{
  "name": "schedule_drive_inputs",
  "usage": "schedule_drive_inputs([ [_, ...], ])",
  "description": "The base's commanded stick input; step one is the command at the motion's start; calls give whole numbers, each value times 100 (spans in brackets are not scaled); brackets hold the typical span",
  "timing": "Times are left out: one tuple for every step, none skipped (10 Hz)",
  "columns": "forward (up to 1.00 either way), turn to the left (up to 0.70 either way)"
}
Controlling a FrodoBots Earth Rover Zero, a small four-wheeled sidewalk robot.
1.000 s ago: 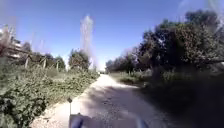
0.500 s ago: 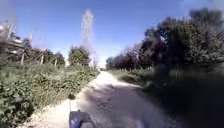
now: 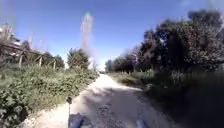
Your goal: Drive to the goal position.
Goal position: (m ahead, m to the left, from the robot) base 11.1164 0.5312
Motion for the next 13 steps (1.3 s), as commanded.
schedule_drive_inputs([
  [50, 0],
  [50, 0],
  [50, 0],
  [50, 0],
  [50, 0],
  [50, 0],
  [50, 0],
  [50, 0],
  [50, 0],
  [50, 0],
  [50, 0],
  [50, 0],
  [50, 0],
])
